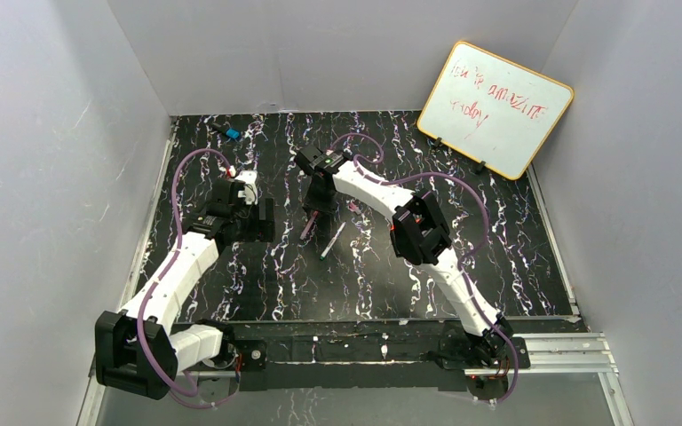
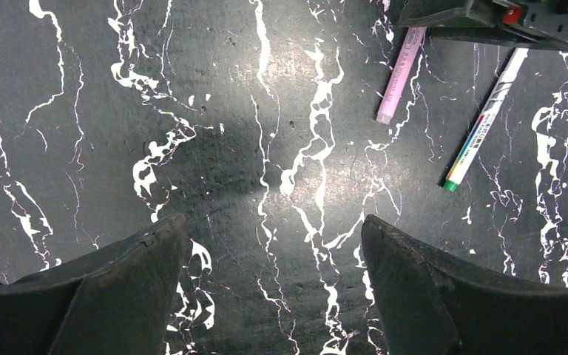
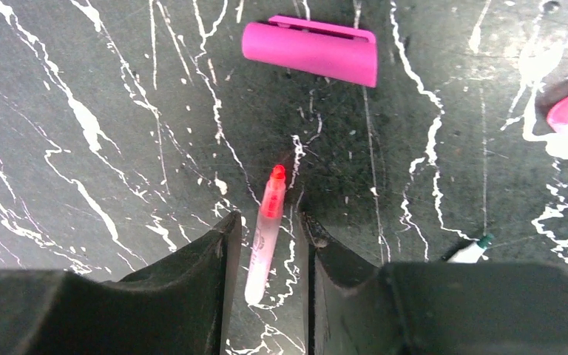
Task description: Insert the pens into the pen caps
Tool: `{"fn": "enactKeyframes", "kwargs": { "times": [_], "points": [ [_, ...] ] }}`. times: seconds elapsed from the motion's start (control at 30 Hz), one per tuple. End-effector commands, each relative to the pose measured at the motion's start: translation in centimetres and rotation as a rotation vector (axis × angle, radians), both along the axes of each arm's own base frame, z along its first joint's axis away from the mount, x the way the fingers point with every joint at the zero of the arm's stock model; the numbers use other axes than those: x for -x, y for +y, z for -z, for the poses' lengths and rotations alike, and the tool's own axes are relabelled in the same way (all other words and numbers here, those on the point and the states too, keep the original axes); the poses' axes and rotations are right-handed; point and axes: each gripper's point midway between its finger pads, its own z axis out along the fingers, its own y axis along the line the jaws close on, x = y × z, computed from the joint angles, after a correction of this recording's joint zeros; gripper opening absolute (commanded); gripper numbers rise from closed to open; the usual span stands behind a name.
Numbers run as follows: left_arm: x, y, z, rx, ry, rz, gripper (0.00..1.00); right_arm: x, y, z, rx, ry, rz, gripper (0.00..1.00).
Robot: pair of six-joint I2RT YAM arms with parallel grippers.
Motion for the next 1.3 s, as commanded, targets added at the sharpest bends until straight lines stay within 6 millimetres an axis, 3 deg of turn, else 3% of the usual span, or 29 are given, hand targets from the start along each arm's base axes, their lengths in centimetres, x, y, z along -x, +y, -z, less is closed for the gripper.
{"fn": "enactKeyframes", "kwargs": {
  "times": [0.0, 0.23, 0.43, 0.57, 0.63, 0.77, 0.97, 1.17, 1.27],
  "points": [
    [0.4, -0.3, -0.3, 0.023, -0.007, 0.011, 0.84, 0.3, 0.9, 0.1, -0.008, 0.014, -0.032, 0.4],
    [0.4, -0.4, -0.1, 0.028, 0.001, 0.017, 0.84, 1.1, 0.6, 1.1, 0.015, 0.051, -0.076, 0.26],
    [0.5, -0.5, 0.0, 0.031, 0.007, 0.021, 0.85, 3.1, -1.1, 2.9, 0.075, 0.133, -0.137, 0.21],
    [0.5, -0.6, 0.1, 0.034, 0.009, 0.026, 0.85, 4.1, -2.8, 3.5, 0.135, 0.152, -0.189, 0.04],
    [0.5, -0.6, 0.2, 0.034, 0.011, 0.026, 0.85, 4.4, -2.8, 3.1, 0.117, 0.139, -0.228, 0.01],
    [0.5, -0.9, 0.2, 0.045, 0.014, 0.039, 0.87, 3.3, -1.1, 0.4, -0.001, 0.01, -0.324, 0.01],
    [0.2, -2.6, -0.8, 0.131, -0.02, 0.088, 0.89, 0.4, 1.0, -8.1, -0.177, -0.311, -0.382, 0.01],
    [-0.7, -8.7, -4.0, 0.49, -0.111, 0.211, 0.9, -1.2, 0.3, -14.3, -0.235, -0.528, -0.381, 0.01],
    [-0.9, -10.4, -5.2, 0.618, -0.174, 0.248, 0.9, -1.3, -0.8, -17.5, -0.306, -0.611, -0.37, 0.01]
  ]
}}
